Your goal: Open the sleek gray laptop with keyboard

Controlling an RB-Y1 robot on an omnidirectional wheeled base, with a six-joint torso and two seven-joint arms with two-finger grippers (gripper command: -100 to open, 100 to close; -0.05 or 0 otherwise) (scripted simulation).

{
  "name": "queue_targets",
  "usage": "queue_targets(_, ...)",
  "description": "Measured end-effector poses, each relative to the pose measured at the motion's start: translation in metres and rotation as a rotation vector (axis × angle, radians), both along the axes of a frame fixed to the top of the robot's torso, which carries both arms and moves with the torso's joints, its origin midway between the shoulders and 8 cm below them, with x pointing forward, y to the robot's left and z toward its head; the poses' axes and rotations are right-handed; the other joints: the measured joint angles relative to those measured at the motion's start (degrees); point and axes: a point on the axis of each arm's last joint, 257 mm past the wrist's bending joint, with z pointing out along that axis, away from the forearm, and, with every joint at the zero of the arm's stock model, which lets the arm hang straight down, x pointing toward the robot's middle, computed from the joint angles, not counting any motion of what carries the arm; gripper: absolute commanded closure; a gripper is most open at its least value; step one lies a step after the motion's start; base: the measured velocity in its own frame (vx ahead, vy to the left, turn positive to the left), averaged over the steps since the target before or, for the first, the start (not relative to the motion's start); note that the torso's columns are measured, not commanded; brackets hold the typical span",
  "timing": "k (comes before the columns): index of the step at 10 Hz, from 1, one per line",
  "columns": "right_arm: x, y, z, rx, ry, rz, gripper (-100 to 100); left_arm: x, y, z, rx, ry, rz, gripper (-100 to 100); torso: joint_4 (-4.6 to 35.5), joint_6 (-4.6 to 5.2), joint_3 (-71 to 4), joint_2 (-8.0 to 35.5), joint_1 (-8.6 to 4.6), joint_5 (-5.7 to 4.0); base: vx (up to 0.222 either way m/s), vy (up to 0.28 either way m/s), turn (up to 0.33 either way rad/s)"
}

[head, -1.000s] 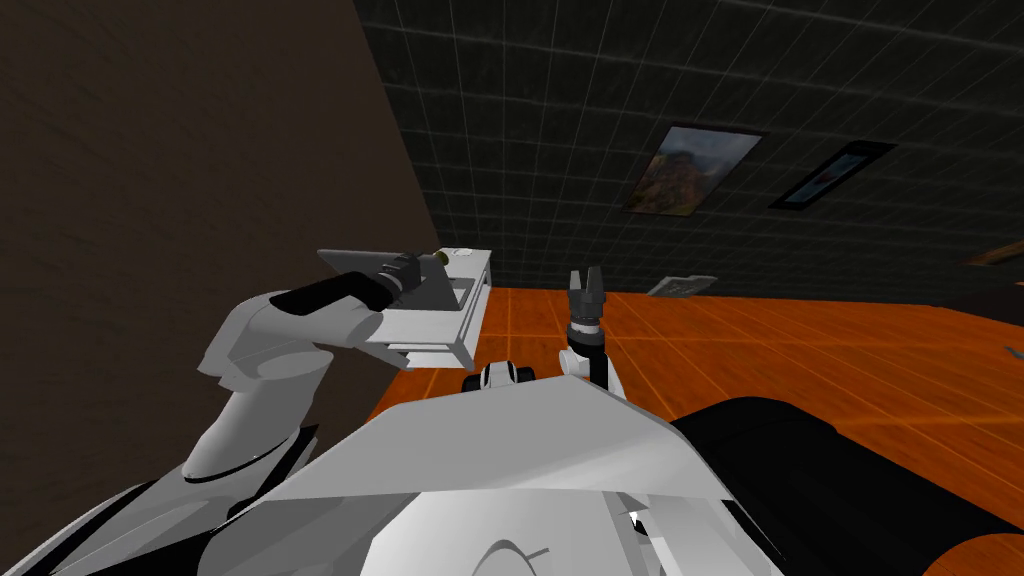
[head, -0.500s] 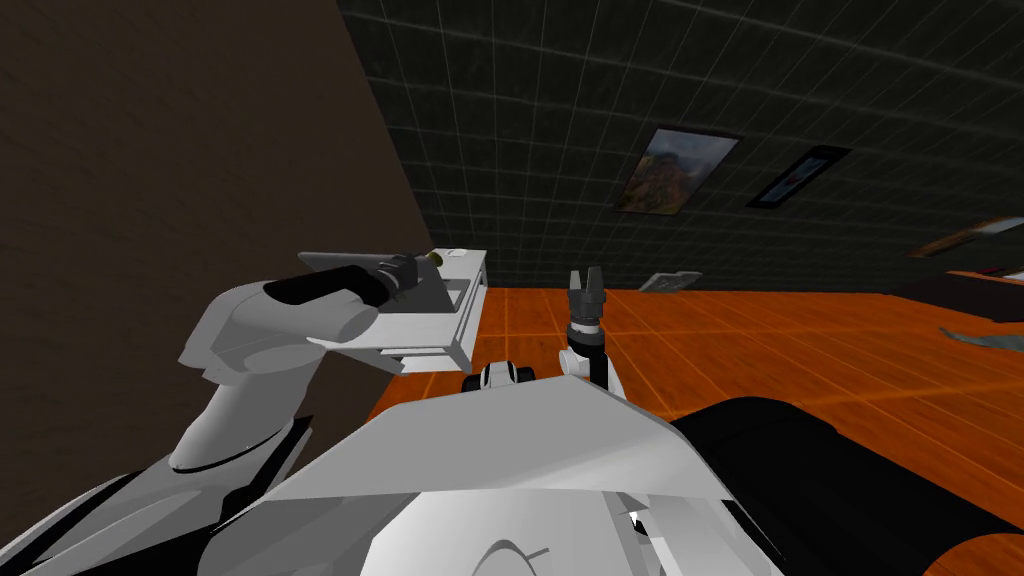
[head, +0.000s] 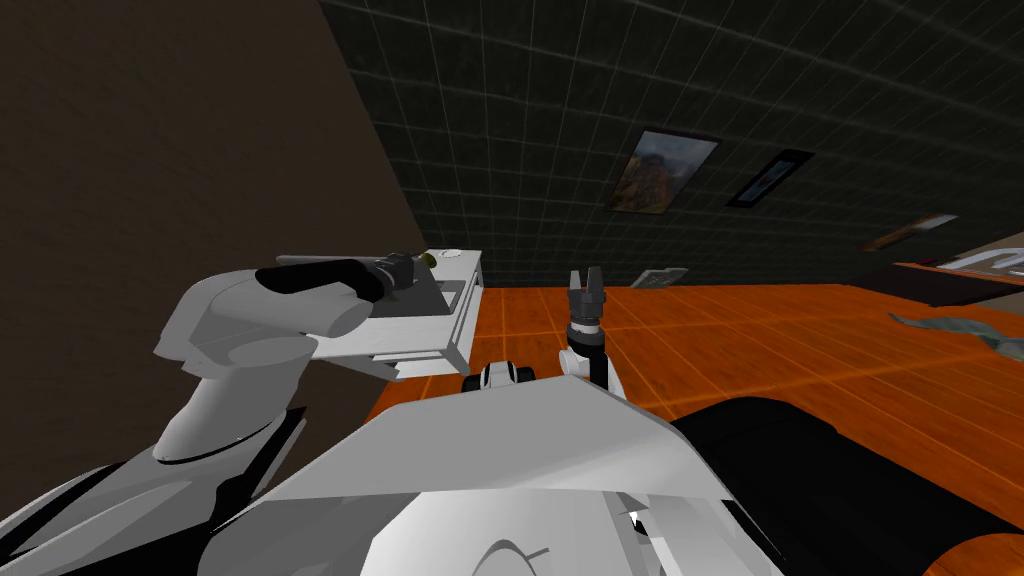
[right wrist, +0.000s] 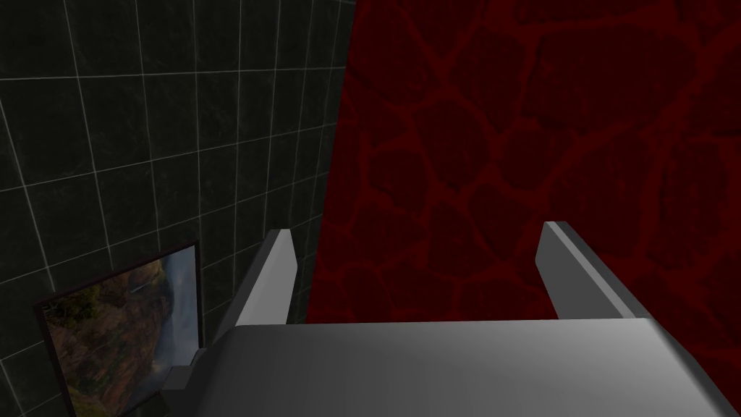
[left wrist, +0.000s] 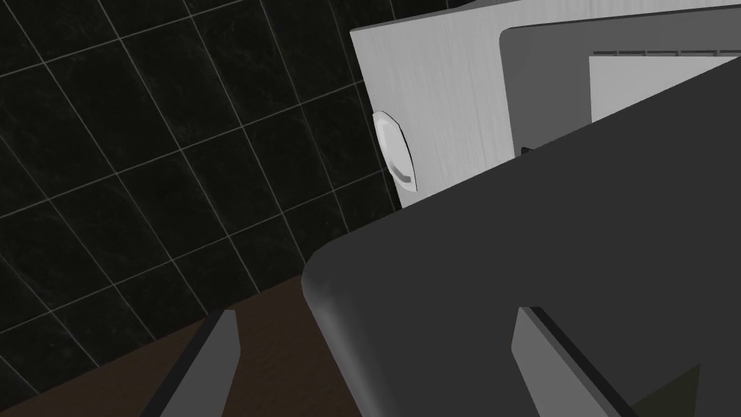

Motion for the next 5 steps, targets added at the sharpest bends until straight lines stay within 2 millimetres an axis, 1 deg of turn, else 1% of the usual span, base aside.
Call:
queue_targets(3, 0.000, 0.000, 0.000, 0.000, 0.000, 0.000, 0, -0.003, 0.009, 0.001, 0.015, 0.038, 0.031, -100, 0.0, 0.02, 0.0, 0.0, -0.01, -0.01, 0.004, -0.003, -0.092)
queue_targets(5, 0.000, 0.000, 0.000, 0.000, 0.000, 0.000, 0, -0.005, 0.014, 0.002, 0.024, 0.057, 0.048, -100, 0.0, 0.02, 0.0, 0.0, 0.00, 0.00, 0.002, -0.001, -0.034)
